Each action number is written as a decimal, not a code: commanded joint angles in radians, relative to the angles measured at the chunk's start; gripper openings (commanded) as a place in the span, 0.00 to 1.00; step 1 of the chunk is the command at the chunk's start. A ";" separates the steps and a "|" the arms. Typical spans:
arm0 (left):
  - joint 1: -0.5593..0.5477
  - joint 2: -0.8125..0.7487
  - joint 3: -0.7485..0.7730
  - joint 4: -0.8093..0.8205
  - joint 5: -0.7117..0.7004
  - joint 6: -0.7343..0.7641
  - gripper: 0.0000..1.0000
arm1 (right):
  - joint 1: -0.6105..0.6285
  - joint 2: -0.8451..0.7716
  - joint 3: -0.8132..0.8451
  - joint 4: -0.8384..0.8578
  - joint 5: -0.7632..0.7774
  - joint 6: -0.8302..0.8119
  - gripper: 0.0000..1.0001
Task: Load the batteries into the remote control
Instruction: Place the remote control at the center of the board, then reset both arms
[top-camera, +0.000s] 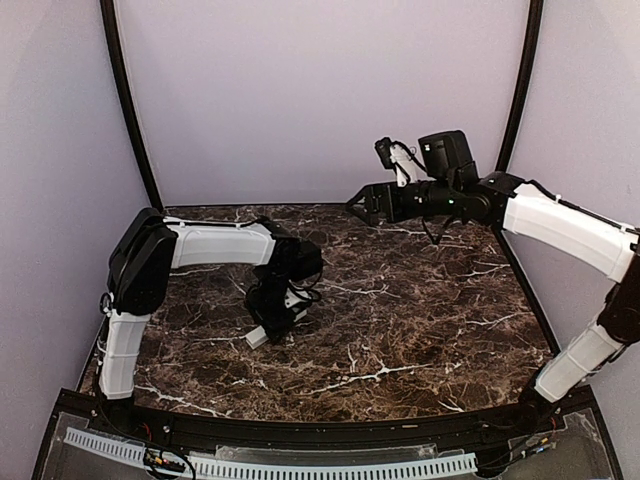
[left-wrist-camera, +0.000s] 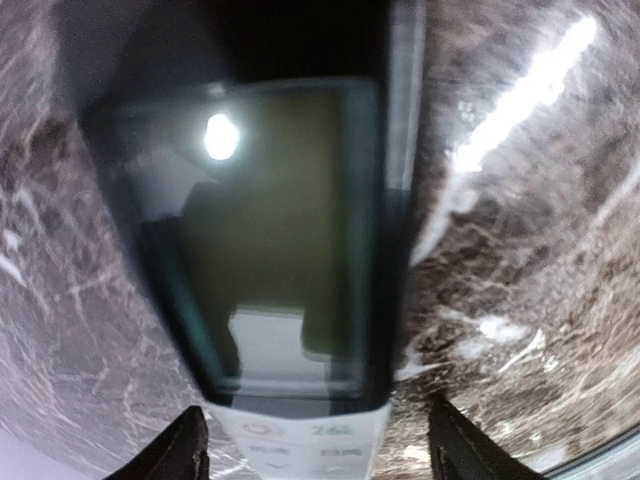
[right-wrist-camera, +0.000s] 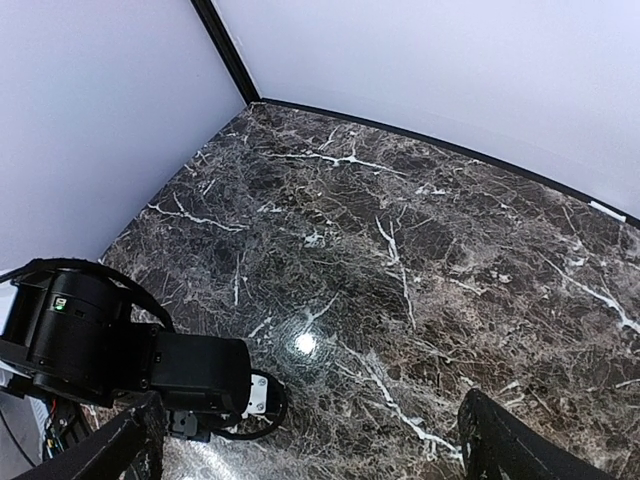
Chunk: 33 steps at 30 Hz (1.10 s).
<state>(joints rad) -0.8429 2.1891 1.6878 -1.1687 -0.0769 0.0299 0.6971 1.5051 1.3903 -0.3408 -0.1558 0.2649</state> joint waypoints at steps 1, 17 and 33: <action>-0.005 -0.065 0.007 0.006 -0.006 0.018 0.80 | -0.005 -0.041 -0.019 0.002 0.047 -0.010 0.99; 0.472 -0.822 -0.591 0.944 0.035 -0.400 0.99 | -0.439 -0.358 -0.529 0.221 0.096 0.158 0.99; 0.627 -1.161 -1.138 1.457 -0.539 -0.343 0.99 | -0.482 -0.752 -0.961 0.407 0.400 0.079 0.98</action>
<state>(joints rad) -0.2203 1.0561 0.5701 0.1337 -0.5201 -0.3828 0.2195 0.7753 0.4747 -0.0441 0.2104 0.3634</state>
